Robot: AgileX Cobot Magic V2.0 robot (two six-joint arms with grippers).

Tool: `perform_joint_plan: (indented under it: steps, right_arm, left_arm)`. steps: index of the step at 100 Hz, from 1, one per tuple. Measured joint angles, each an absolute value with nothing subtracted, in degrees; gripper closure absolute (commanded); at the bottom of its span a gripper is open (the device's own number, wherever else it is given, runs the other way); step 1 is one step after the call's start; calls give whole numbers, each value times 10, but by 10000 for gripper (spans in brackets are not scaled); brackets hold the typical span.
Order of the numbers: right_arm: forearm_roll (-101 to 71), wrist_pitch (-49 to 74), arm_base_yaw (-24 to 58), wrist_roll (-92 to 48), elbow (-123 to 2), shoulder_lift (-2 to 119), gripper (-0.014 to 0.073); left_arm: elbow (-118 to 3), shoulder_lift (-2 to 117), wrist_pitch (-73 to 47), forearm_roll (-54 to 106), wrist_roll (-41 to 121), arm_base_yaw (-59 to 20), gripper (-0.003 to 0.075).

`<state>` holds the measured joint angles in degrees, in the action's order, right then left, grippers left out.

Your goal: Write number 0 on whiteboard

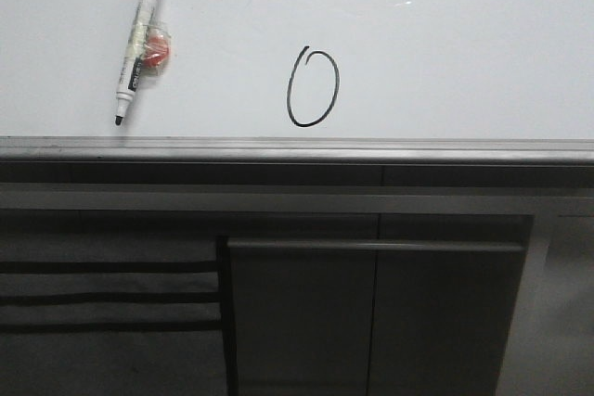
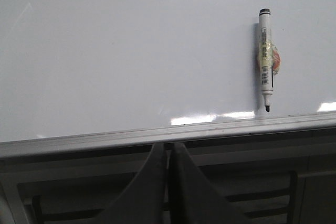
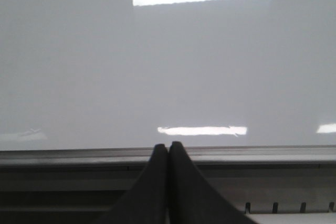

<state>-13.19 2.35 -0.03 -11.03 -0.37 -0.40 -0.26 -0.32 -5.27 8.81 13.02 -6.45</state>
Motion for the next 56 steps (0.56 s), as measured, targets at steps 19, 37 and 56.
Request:
perform_joint_plan:
  steps: [19, 37, 56]
  right_arm:
    - [-133, -3, 0, -110, 5, -5, 666]
    - [-134, -4, 0, -110, 5, -6, 666]
    - [-134, -4, 0, -110, 5, -6, 666]
  left_arm:
    - [-3, -3, -53, 88, 130, -64, 741]
    - [-3, -3, -53, 88, 130, -64, 741]
    - [-3, -3, -53, 88, 130, -64, 741]
